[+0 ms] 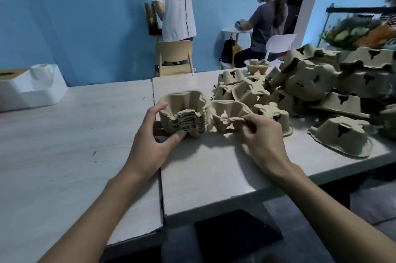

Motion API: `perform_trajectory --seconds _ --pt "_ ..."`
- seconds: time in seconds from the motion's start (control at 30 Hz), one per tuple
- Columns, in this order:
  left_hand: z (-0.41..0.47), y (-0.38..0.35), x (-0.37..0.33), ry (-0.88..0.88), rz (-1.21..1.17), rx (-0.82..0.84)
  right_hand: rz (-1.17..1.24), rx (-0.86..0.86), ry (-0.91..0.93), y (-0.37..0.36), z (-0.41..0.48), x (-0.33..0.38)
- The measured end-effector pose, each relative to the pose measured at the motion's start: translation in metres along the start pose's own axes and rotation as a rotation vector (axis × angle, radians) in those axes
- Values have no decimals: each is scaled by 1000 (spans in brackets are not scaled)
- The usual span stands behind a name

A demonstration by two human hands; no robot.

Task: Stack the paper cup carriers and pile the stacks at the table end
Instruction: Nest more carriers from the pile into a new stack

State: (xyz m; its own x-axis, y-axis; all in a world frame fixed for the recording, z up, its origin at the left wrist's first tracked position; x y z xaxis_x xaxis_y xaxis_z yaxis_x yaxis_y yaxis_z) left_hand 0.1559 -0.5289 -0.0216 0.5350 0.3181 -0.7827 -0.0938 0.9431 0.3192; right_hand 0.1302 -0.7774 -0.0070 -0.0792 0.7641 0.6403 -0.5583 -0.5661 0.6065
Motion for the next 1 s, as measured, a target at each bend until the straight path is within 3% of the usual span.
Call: perform_trajectory --seconds 0.3,0.43,0.57,0.87,1.0 --pt "-6 -11 -2 -36 58 -34 139 -325 131 27 -9 56" --pt "-6 -12 -3 -13 87 6 130 -253 162 2 2 99" --pt "-4 -13 5 22 -46 -23 73 -125 157 -21 4 107" --pt "-5 -10 4 12 1 38 28 -55 333 -3 0 76" --pt "7 -6 -5 -5 45 85 -182 -105 196 14 14 27"
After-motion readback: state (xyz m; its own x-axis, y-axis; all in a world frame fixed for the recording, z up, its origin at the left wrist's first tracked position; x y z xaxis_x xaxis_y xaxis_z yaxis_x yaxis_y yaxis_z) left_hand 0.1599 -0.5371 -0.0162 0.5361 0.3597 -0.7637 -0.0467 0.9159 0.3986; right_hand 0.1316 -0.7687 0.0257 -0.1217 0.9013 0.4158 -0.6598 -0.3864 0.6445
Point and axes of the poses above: each hand's wrist, its own z-axis towards the middle knuckle, its own y-axis out of the back of the hand, x = y × z, the point moved 1 cm from there along z, towards the middle knuckle, and after that the axes turned 6 degrees about -y, right-handed, at the moved point
